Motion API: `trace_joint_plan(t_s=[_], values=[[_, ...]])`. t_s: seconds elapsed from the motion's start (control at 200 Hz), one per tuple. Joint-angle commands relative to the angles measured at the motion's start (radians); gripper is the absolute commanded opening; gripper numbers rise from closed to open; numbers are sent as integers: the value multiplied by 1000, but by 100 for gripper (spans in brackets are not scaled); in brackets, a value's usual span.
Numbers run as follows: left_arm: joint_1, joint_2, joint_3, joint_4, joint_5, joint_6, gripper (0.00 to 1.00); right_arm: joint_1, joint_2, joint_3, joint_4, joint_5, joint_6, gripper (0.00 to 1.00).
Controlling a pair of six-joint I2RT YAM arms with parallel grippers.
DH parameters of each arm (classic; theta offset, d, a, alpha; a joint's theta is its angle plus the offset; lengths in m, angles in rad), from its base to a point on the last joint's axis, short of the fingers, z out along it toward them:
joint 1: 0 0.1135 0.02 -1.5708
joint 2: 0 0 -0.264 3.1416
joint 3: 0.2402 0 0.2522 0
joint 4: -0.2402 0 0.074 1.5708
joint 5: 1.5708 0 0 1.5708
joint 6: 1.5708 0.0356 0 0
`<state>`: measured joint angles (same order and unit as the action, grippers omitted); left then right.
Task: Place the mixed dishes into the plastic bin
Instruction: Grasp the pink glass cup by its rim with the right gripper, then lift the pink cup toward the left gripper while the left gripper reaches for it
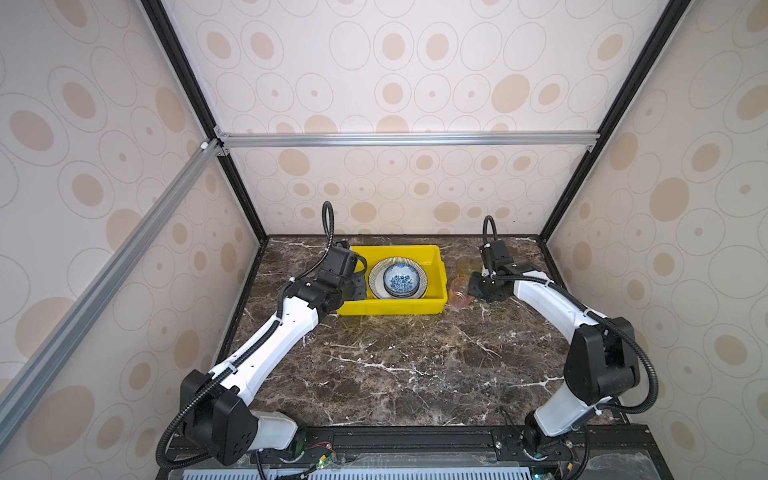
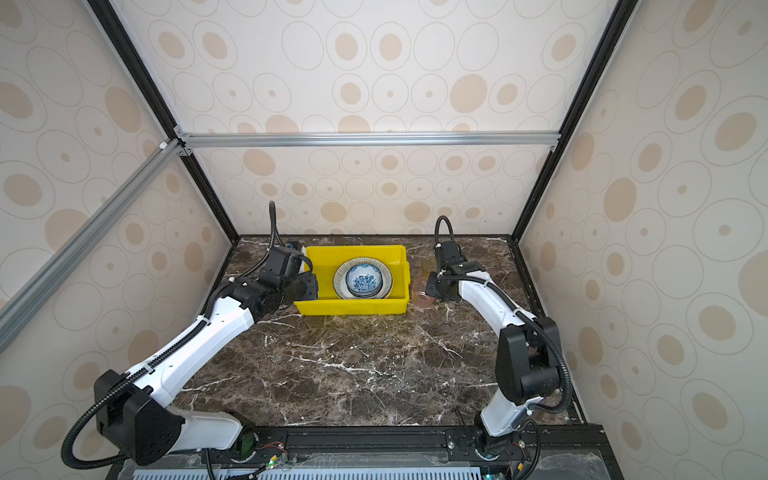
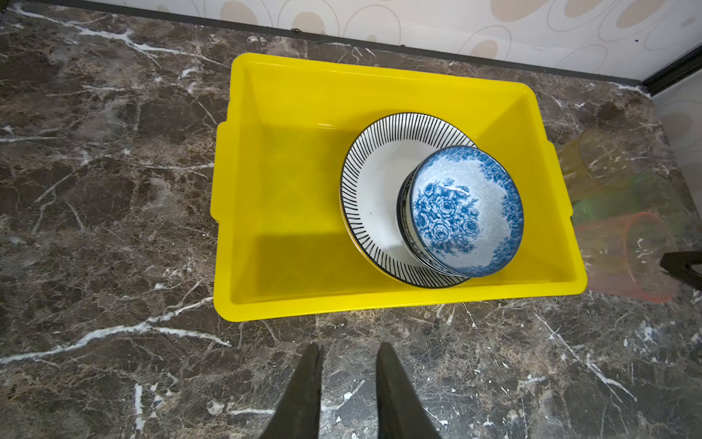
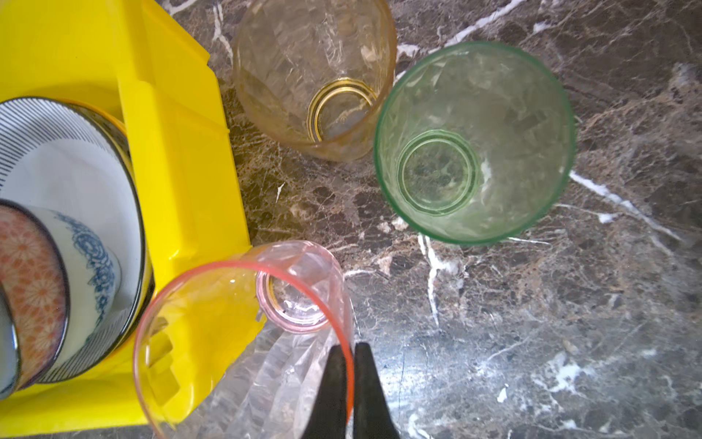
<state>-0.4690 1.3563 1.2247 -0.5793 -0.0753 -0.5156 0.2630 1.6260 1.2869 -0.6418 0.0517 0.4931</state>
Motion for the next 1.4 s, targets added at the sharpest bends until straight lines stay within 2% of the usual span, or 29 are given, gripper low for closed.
trace_joint_plan(t_s=[0.0, 0.24, 0.445, 0.64, 0.986, 1.396], values=[[6, -17, -8, 10, 50, -7, 27, 12, -71, -15, -49, 8, -14, 0], [-27, -24, -7, 34, 128, 0, 29, 131, -169, 17, -137, 76, -28, 0], [-46, -54, 4, 18, 130, 0, 30, 216, -222, 90, -238, 138, -50, 0], [-61, -107, -10, 19, 157, -12, 31, 299, -258, 145, -260, 159, -41, 0], [-104, -215, -23, -10, 186, -24, 34, 515, -158, 308, -297, 234, -40, 0], [-135, -286, -14, -26, 217, -50, 36, 645, 14, 491, -278, 266, -46, 0]])
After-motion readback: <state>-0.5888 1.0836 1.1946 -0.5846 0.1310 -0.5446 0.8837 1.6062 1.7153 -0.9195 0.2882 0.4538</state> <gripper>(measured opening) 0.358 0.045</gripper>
